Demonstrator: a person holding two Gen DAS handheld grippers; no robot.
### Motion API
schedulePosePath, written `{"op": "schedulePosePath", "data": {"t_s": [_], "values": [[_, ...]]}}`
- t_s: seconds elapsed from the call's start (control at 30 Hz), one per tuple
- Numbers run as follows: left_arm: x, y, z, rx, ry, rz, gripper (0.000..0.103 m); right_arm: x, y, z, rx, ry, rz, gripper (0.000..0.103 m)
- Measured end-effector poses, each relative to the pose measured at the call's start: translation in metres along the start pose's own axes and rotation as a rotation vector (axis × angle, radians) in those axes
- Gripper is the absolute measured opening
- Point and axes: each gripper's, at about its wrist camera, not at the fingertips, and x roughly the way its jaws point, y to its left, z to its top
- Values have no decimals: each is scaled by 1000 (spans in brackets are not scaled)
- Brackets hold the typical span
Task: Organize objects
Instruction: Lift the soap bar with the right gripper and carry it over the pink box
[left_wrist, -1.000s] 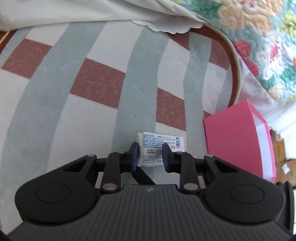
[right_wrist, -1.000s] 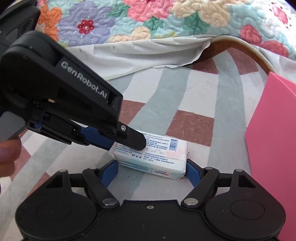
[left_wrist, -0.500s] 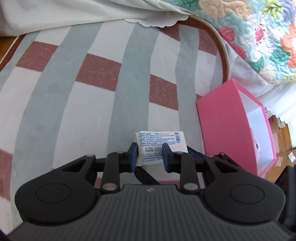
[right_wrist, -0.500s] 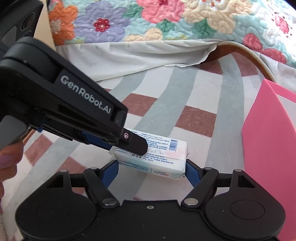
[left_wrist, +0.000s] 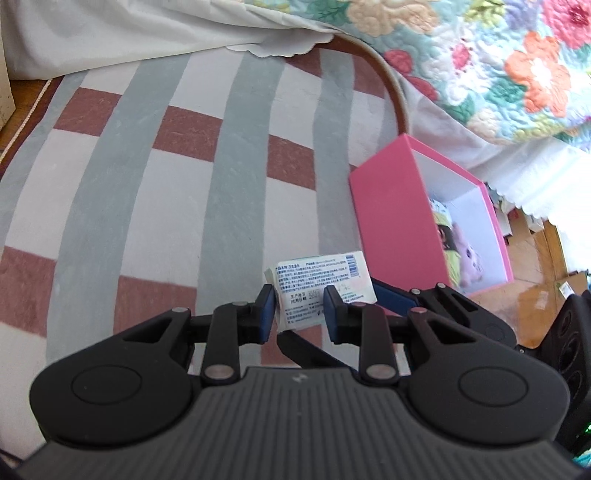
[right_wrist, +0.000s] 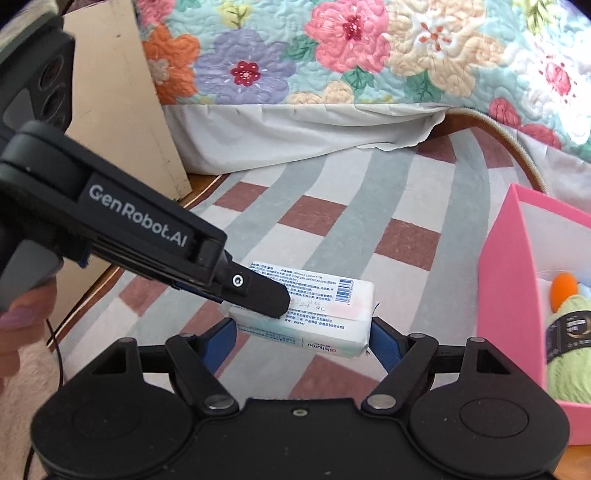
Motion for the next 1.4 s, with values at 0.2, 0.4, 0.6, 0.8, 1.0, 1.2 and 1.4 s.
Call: {"op": "schedulePosePath", "data": {"t_s": [0.2,0.4,0.6,0.8,1.0,1.2,1.4], "values": [[-17,-20,-14,50,33,37,25,-22,10,1,2,61,1,81],[-24,-34,-28,63,62,54,26,-38,16,-2,9,128,-9,81],[-34,-52,-39,85,76,69,26,-55,22,-2,-38,166,-31,81],[-50,-72,-39,108,63,56,26,-80,22,2,-52,151,-47,81],[-56,-95,-37,134,72,44,26,-101,14,5,-29,150,-55,81],[-55,-116,-35,147,90,25,26,-116,-2,6,0,154,-63,81],[-52,-141,-33,179,95,9,26,-133,-18,4,5,140,-84,81]]}}
